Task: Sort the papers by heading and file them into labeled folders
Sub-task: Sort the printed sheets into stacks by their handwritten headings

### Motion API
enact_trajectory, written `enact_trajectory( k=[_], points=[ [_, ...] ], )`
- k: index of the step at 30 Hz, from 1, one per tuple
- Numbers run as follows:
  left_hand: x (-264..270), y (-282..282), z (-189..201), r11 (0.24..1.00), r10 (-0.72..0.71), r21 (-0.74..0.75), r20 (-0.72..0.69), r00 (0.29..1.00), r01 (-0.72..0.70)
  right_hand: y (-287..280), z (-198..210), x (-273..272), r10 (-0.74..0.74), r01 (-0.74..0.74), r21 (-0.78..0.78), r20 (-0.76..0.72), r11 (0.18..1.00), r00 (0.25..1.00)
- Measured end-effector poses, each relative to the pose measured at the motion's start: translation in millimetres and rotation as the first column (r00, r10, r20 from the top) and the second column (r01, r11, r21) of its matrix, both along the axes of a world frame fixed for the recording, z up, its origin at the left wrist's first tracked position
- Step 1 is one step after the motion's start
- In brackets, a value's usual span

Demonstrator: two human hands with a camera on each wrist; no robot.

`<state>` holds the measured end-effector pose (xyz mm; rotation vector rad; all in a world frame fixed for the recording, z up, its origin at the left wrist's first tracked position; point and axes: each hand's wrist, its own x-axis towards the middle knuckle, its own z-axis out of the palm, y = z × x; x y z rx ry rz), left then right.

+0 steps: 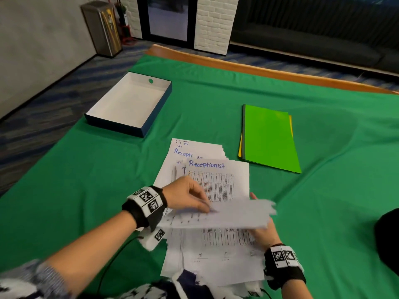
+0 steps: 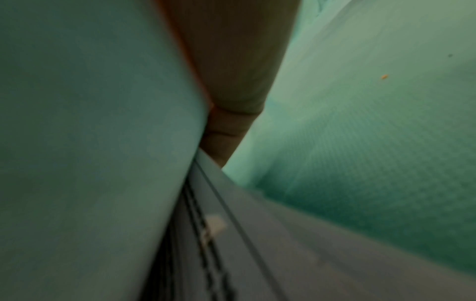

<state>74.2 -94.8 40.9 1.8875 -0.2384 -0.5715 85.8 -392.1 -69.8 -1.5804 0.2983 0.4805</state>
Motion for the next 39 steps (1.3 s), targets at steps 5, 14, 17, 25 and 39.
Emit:
enact_trajectory(
  k=[5, 14, 17, 25, 39],
  points=[
    [-23.7, -6.4, -6.9, 0.98, -0.192, -0.075, -0.104, 0.976, 0.185, 3.9, 7.4, 1.9, 0.037, -0.027, 0.09, -0.11, 0.996, 0.993],
    [15.1, 41.5, -72.7, 0.709, 0.572, 0.423, 0.122, 0.811, -0.564, 19.3, 24.4, -1.6, 0.027, -0.03, 0.171, 0.025, 0.985, 0.999],
    [19.8, 59.0, -100.4, 0.496, 0.562, 0.716, 0.167, 0.81, -0.492, 15.1, 20.4, -0.2, 0.004, -0.011, 0.134, 0.058, 0.991, 0.998],
    [16.6, 48.1, -102.0, 0.478, 0.619, 0.621, 0.264, 0.74, -0.621, 15.4, 21.9, -3.0, -0.01, 0.003, 0.134, 0.057, 0.991, 0.998],
    [20.5, 68.7, -5.3, 0.501, 0.592, 0.07, 0.7, 0.401, -0.862, 14.4, 30.1, -5.6, 0.028, -0.001, 0.249, -0.105, 0.968, 0.994]
  ],
)
